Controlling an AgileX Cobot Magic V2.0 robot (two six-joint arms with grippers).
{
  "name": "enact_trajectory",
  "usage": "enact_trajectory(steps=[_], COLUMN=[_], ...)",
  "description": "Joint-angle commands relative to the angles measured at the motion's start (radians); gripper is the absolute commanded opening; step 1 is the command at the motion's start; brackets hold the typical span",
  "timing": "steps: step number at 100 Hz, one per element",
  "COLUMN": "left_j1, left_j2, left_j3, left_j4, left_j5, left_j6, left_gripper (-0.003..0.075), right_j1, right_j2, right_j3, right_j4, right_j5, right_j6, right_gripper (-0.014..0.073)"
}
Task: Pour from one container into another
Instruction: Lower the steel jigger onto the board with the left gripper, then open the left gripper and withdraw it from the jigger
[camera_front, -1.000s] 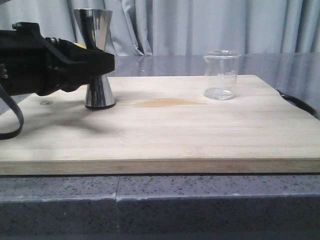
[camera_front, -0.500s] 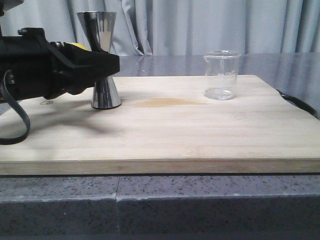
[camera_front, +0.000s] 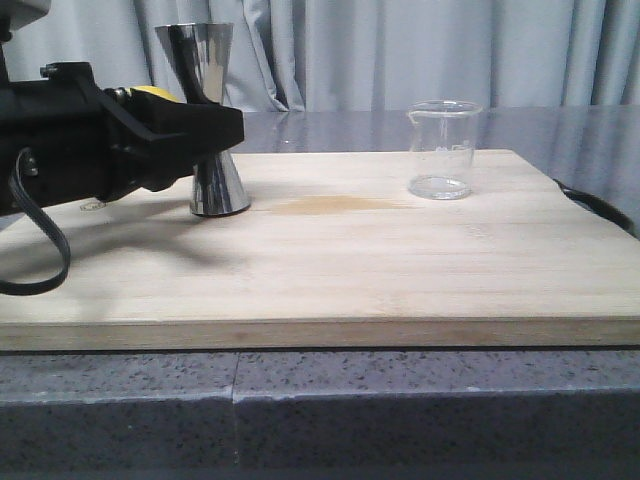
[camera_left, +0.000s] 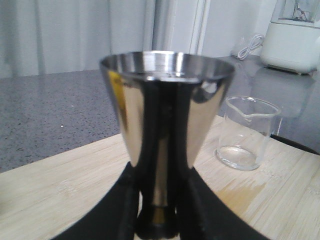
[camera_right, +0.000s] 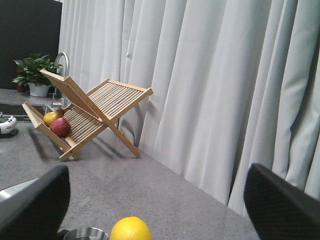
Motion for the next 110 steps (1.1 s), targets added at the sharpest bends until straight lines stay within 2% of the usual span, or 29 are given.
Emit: enact_trajectory(steps=[1,42,68,110], left_j1=[0.003,0.003,0.003,0.003], left_j2=[-0.023,-0.023,-0.023,-0.030], left_j3=[-0.017,-0.017,-0.017,-0.017], left_j4=[-0.011,-0.009,-0.007,-0.007], left_j5=[-0.078,-0.084,-0.084,-0.091], left_j6=[0.028,0.042,0.042,0.042], left_gripper=[0.0060,0.0084,0.0270,0.0525], right_j1=[0.000,0.000,0.000,0.000], right_j2=[-0.029,-0.029,-0.029,-0.029], right_j3=[-0.031,-0.031,-0.031,-0.031], right_j4=[0.044,0.044,0.044,0.044], right_j5=[-0.083,-0.083,-0.083,-0.083], right_j6=[-0.003,-0.003,-0.003,-0.003], right_gripper=[0.0638,0.0638,0.0638,0.0638])
